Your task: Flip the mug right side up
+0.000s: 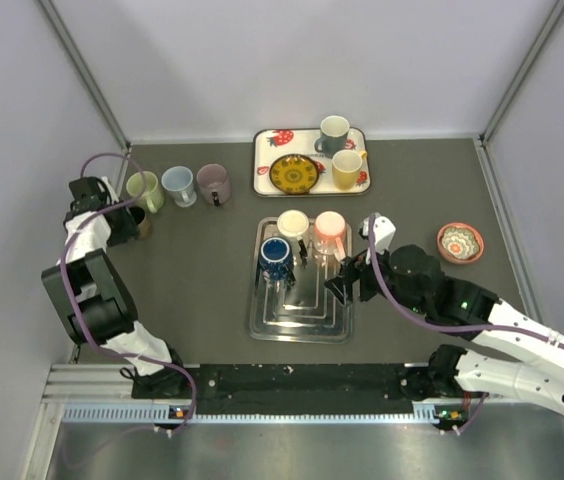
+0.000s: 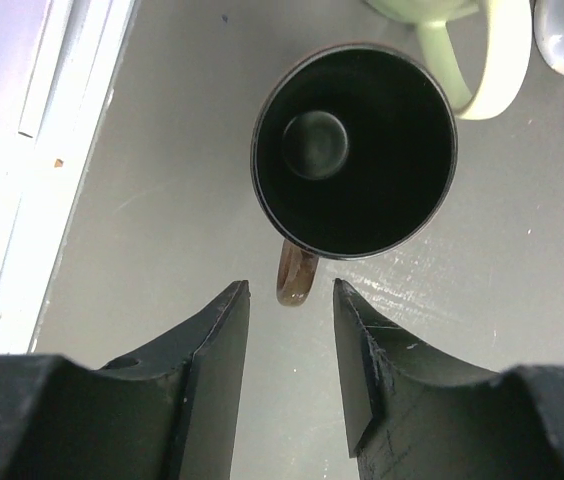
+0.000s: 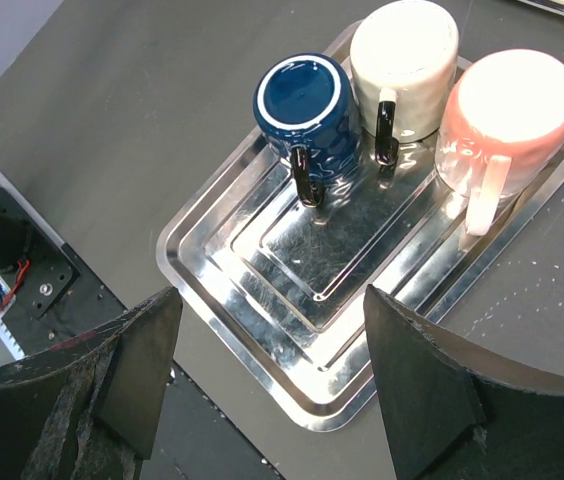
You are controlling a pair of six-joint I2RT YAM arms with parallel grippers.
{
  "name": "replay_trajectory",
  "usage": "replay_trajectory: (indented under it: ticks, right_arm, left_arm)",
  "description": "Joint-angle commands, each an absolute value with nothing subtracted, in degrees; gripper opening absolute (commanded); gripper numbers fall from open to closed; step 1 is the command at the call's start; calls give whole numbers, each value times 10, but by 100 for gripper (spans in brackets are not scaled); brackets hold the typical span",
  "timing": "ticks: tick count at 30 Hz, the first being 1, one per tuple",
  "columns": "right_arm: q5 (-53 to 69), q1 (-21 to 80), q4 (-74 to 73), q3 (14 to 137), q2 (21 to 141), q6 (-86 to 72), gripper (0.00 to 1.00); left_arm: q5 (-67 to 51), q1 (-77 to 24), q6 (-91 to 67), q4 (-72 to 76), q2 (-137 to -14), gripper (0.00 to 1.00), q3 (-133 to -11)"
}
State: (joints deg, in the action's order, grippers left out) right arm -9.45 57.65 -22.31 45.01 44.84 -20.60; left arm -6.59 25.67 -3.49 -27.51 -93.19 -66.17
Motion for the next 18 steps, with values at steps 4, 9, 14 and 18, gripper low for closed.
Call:
replay_trajectory:
  ticks: [4,9,14,18]
  right_arm:
    - [-105,581,-201,448,443,-202,73]
    - [-106,581,-201,445,445,-202,73]
    - [-106,581,-200,446,447,-201,74]
    - [-106,579,-200,444,449,-201,74]
  left_arm:
    - [-62,258,-21,-267,-944,43,-698]
    - [-69,257,-20,-267,-953,39,-708]
    - [-77,257,-18,-270,-961,35,-716]
    - [-88,257,-18,-270,-966,31,-719]
